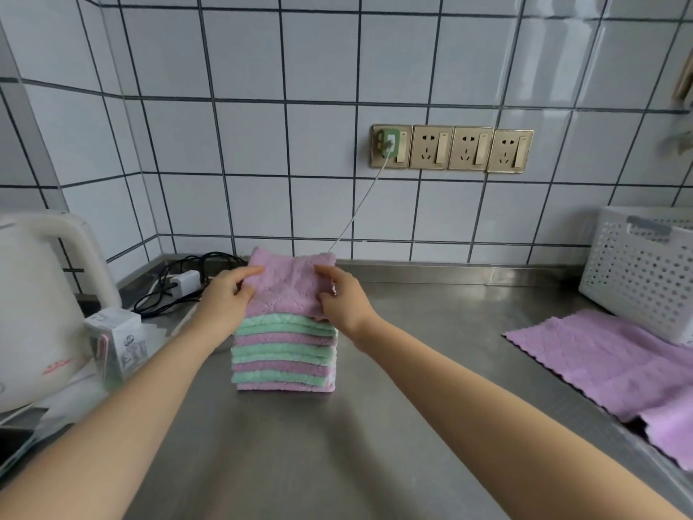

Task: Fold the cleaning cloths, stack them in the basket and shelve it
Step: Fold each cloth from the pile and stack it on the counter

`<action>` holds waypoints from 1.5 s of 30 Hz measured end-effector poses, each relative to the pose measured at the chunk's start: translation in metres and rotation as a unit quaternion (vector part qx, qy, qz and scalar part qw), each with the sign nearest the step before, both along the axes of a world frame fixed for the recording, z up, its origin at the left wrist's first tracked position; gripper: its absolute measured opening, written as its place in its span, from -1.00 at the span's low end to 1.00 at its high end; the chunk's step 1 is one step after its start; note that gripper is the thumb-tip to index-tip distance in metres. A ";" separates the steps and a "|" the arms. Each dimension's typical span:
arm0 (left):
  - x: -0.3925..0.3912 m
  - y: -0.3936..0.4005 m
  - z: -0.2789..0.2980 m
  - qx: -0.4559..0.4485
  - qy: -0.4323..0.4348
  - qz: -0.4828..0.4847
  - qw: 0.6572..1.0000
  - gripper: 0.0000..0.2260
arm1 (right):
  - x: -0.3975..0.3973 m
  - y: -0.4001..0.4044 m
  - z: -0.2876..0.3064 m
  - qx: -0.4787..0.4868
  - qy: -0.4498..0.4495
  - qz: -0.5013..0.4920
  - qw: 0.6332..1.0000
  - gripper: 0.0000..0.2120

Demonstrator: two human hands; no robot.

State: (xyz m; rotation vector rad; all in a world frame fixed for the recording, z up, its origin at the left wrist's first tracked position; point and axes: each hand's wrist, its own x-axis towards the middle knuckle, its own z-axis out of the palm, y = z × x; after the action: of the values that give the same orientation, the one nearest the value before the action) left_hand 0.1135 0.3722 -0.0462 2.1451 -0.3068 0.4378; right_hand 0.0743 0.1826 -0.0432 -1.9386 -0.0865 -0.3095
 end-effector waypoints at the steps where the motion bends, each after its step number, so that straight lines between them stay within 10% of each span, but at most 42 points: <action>1: 0.002 -0.001 -0.001 0.012 0.009 0.010 1.000 -0.70 | 0.002 0.000 0.000 -0.027 0.001 -0.015 1.000 -0.48; 7: 0.003 0.009 0.003 0.098 0.056 0.047 0.992 -0.75 | -0.004 -0.019 0.006 -0.171 0.083 -0.026 0.981 -0.53; 11: -0.016 0.016 0.013 0.141 -0.088 0.124 0.978 -0.75 | -0.037 -0.050 0.015 -0.164 0.063 -0.015 0.984 -0.59; 25: -0.128 -0.181 -0.007 0.068 -0.190 -0.088 0.976 -0.81 | -0.214 -0.246 -0.022 -0.291 0.053 -0.131 0.946 -0.83; 36: -0.195 -0.324 -0.083 0.193 -0.088 -0.327 0.921 -0.70 | -0.277 -0.343 -0.083 -0.636 0.055 -0.196 0.745 -0.67; 45: -0.217 -0.376 -0.077 0.103 -0.130 -0.374 0.912 -0.75 | -0.290 -0.322 -0.051 -0.560 -0.068 -0.178 0.806 -0.72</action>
State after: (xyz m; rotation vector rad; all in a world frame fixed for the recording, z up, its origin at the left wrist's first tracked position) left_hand -0.1036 -0.0041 -0.1231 1.9690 -1.3193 0.2403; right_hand -0.2161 -0.1392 -0.0944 -3.1247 0.0173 -0.7707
